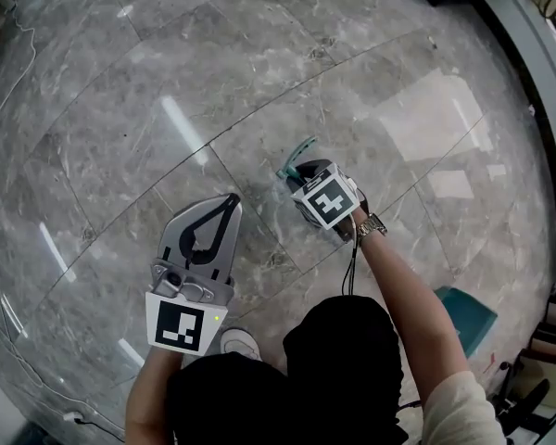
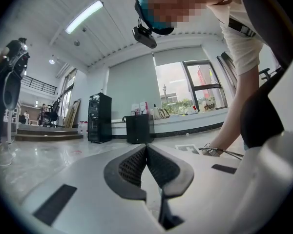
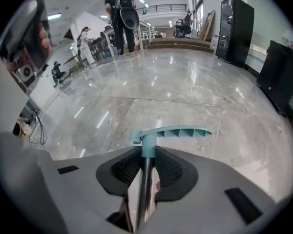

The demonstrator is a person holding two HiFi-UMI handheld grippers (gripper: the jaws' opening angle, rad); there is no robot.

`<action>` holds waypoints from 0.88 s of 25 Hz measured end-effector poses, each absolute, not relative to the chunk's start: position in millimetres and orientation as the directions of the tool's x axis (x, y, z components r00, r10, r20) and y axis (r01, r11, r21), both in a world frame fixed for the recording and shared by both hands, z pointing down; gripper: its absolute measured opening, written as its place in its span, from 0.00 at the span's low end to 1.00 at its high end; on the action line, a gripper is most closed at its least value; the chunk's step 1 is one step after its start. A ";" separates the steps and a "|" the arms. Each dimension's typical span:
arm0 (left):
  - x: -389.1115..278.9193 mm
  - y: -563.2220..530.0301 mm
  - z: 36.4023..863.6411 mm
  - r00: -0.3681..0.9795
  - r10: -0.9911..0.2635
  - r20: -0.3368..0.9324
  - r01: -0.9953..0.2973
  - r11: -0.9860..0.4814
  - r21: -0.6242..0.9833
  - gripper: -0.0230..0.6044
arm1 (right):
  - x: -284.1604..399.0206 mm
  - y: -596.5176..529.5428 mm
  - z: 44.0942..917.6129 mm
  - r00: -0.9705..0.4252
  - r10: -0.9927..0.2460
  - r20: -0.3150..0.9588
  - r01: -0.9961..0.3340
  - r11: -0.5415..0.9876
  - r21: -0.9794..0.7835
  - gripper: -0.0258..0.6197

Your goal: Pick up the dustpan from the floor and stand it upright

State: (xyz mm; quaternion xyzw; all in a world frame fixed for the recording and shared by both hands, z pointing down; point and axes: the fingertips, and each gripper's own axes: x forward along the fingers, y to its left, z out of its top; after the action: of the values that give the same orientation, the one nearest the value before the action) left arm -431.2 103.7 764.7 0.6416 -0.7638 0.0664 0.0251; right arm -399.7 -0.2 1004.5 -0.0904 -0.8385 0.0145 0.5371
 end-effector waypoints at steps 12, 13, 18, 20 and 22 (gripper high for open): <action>-366.0 52.5 563.7 -0.008 -0.993 0.115 -0.999 0.001 -0.054 0.05 | -320.9 -41.8 729.1 -0.657 0.180 0.732 0.127 0.984 -0.128 0.20; -356.0 48.2 540.5 0.015 -0.994 0.110 -0.998 -0.022 -0.062 0.05 | -307.4 -46.2 703.3 -0.682 0.167 0.713 0.118 0.986 -0.118 0.20; -287.6 30.5 434.8 0.112 -0.990 0.081 -0.990 -0.118 -0.077 0.05 | -226.2 -58.6 587.0 -0.780 0.087 0.620 0.055 0.996 -0.069 0.19; -252.3 22.3 399.6 0.147 -0.986 0.078 -0.987 -0.152 -0.054 0.05 | -189.2 -61.0 546.4 -0.805 0.054 0.590 0.021 0.998 -0.064 0.19; -212.4 7.8 370.3 0.183 -0.980 0.076 -0.982 -0.186 -0.034 0.05 | -153.1 -68.4 508.1 -0.829 0.023 0.558 -0.014 0.998 -0.061 0.19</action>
State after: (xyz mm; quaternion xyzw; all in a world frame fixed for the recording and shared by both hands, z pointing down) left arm -212.4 7.8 370.3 0.7690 -0.6379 0.0403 0.0112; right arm -153.1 -68.4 508.1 -0.0023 -0.9558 0.0313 0.2922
